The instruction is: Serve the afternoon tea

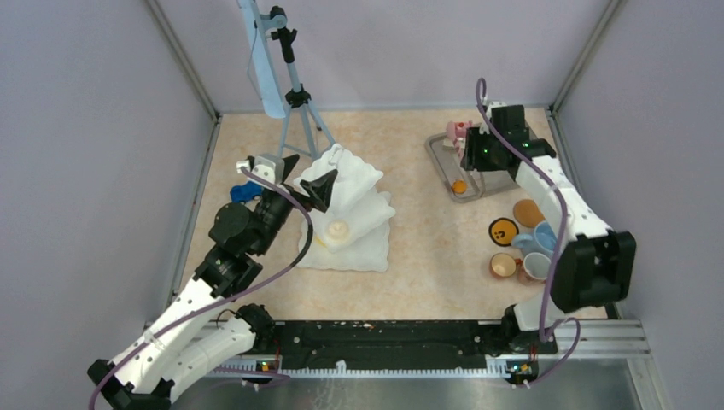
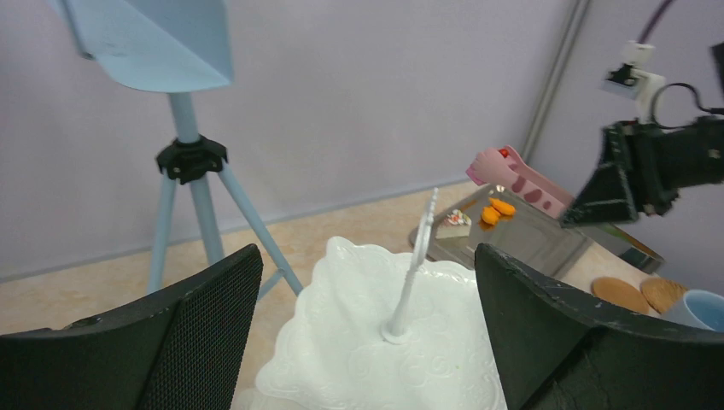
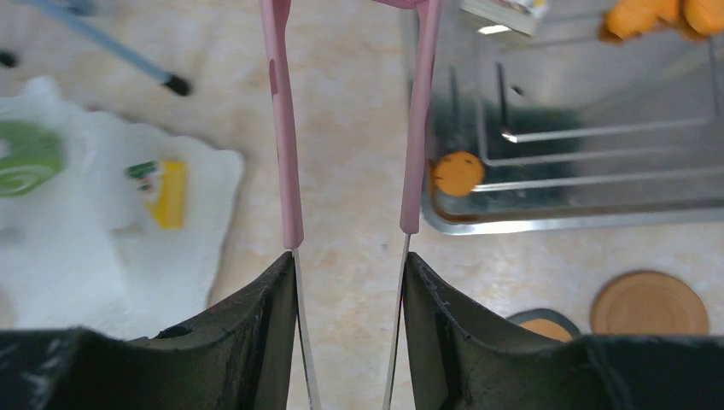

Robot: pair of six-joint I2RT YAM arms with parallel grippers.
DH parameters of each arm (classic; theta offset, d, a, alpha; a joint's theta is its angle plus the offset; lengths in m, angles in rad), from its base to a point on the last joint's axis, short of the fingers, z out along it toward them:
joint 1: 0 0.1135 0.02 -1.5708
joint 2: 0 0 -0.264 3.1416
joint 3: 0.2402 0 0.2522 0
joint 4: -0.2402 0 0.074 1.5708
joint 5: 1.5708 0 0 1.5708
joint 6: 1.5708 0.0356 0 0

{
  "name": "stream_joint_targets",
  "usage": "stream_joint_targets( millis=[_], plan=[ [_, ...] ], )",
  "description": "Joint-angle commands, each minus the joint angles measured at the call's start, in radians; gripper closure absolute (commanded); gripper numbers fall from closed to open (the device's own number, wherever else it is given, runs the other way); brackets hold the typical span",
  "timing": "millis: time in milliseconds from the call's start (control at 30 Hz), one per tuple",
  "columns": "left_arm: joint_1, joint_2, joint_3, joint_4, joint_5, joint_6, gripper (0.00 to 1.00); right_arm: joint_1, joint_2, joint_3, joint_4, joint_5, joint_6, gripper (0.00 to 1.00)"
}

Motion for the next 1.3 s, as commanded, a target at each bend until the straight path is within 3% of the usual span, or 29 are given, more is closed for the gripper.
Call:
stream_joint_targets(
  millis=[0, 167, 500, 1033, 1267],
  plan=[
    [0.018, -0.056, -0.009, 0.057, -0.107, 0.034, 0.01, 0.156, -0.133, 0.046, -0.037, -0.15, 0.036, 0.65],
    [0.03, -0.075, -0.021, 0.06, -0.18, 0.036, 0.01, 0.363, -0.158, 0.147, -0.103, -0.153, -0.025, 0.62],
    [0.031, -0.07, -0.025, 0.062, -0.2, 0.042, 0.01, 0.512, -0.139, 0.208, -0.155, -0.131, -0.075, 0.61],
    [0.031, -0.062, -0.023, 0.059, -0.179, 0.043, 0.01, 0.6, -0.115, 0.225, -0.204, -0.016, -0.078, 0.56],
    [0.03, -0.058, -0.022, 0.057, -0.17, 0.04, 0.01, 0.603, -0.343, 0.094, -0.194, 0.165, 0.031, 0.56]
  ],
)
